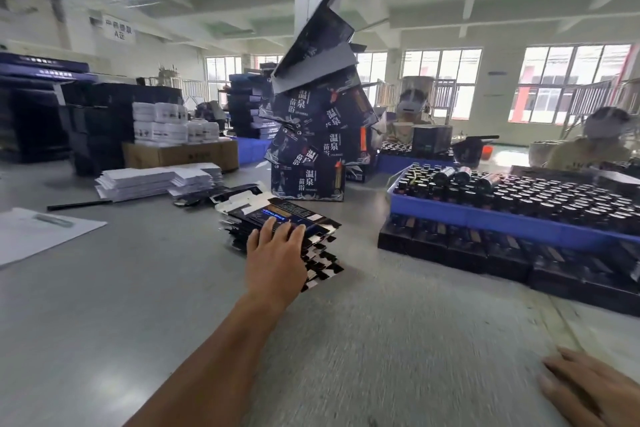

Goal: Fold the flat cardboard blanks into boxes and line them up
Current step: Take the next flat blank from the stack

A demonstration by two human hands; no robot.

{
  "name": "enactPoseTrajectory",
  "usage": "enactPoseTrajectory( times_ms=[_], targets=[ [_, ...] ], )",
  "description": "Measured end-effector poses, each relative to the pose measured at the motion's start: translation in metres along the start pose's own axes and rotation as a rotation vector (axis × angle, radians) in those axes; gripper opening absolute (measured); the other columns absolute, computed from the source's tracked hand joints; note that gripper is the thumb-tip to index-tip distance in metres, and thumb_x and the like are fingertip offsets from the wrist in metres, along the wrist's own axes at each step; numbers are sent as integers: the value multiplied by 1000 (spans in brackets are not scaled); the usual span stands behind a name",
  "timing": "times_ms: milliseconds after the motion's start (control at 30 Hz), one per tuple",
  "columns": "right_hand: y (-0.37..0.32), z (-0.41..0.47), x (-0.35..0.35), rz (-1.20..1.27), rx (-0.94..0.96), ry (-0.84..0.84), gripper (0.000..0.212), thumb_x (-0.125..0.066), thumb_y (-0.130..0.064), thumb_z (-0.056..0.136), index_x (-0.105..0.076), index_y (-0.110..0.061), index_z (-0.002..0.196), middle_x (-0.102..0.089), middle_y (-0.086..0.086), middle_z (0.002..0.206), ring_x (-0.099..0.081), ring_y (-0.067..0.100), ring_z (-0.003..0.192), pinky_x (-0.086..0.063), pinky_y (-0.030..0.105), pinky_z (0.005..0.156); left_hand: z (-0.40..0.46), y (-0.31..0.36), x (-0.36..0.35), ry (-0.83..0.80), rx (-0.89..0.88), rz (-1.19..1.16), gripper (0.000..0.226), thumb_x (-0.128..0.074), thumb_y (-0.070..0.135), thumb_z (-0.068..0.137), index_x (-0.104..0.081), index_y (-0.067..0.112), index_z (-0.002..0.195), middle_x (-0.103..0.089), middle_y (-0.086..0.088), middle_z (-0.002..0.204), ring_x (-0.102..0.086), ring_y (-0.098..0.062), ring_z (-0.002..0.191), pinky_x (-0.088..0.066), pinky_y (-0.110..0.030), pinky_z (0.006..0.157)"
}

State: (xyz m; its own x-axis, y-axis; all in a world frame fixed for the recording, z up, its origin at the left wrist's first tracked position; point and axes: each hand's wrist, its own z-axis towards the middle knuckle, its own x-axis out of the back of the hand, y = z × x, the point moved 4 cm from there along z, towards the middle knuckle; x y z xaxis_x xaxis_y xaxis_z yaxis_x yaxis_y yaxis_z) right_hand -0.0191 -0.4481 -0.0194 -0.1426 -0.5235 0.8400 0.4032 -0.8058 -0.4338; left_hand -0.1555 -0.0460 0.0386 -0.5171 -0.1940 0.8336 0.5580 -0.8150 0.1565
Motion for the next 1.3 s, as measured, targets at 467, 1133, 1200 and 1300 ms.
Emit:
enactPoseTrajectory(
  times_ms=[467, 1133, 1200, 1300],
  targets=[
    [14, 6, -11, 347, -117, -96, 37, -86, 15, 63, -81, -15, 84, -76, 1, 97, -69, 0, 96, -37, 9, 102, -26, 58, 44, 486, -414, -125, 28, -83, 16, 78, -77, 20, 105, -71, -4, 93, -67, -28, 94, -53, -45, 85],
    [-42, -32, 27, 1167, -433, -306, 17, -65, -7, 93, -80, -10, 85, -77, 16, 91, -75, 25, 71, -60, 36, 55, -127, 176, 54, 221, -1212, -366, 29, -63, 30, 94, -68, 27, 122, -68, -1, 108, -64, -19, 86, -56, -34, 62],
    [-38, -35, 31, 1190, -388, -294, 18, -63, -5, 94, -79, -13, 91, -77, 17, 98, -76, 31, 86, -63, 46, 71, -130, 179, 48, 115, -1161, -382, 43, -61, 47, 92, -61, 30, 132, -62, -3, 132, -63, -23, 111, -58, -38, 87],
    [-32, -39, 36, 1167, -322, -311, 22, -63, -8, 95, -74, -18, 112, -77, 12, 106, -75, 32, 96, -59, 51, 85, -121, 179, 36, -119, -962, -270, 94, -40, 84, 84, -9, 37, 158, -8, -5, 168, -11, -20, 154, -8, -35, 122]
  ],
)
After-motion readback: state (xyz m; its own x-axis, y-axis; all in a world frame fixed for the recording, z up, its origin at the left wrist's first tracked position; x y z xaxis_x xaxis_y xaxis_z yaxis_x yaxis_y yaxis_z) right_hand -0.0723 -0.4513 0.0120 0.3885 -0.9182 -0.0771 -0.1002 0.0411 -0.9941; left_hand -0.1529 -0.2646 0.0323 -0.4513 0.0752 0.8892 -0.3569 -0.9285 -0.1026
